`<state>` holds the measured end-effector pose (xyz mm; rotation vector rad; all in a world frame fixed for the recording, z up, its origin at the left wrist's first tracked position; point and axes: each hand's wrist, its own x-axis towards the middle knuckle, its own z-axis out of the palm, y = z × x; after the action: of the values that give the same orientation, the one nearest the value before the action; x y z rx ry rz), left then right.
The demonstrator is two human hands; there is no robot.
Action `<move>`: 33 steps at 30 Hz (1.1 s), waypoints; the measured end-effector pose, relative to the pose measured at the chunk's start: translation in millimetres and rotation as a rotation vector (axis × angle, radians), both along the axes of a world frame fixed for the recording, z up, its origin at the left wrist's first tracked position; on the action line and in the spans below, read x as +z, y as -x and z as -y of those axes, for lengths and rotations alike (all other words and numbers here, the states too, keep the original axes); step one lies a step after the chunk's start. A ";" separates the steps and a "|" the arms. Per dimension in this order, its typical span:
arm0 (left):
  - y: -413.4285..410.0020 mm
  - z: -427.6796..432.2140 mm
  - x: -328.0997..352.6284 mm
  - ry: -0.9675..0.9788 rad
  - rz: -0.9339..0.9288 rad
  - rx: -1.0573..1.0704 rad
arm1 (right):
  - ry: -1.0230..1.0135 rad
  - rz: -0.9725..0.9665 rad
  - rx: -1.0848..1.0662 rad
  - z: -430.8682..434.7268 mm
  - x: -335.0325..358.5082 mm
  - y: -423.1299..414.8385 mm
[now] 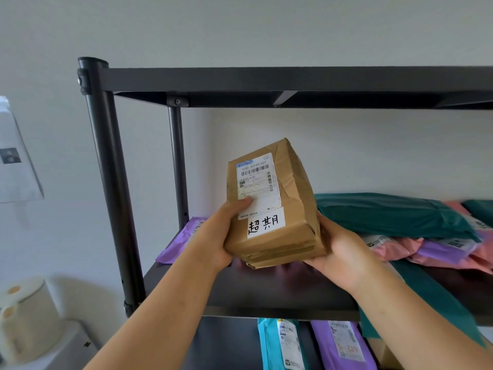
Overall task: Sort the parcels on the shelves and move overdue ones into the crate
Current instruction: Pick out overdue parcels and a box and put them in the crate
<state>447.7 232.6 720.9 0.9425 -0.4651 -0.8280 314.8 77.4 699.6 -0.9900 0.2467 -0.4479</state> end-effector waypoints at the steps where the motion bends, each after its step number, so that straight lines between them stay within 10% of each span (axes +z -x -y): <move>1: 0.6 1.2 -0.5 0.013 0.009 0.015 | 0.057 -0.022 -0.032 -1.0 0.7 -0.3; 11: 6.7 7.7 -2.2 0.102 0.330 0.276 | 0.575 -0.086 -0.017 -8.1 7.4 6.8; 33: 6.7 7.3 1.6 0.079 0.376 0.187 | 0.466 0.017 -0.034 -3.5 -1.1 11.2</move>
<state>441.0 225.3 722.5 1.0545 -0.7167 -0.4590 303.6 80.9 698.5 -1.4383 0.1456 -0.5584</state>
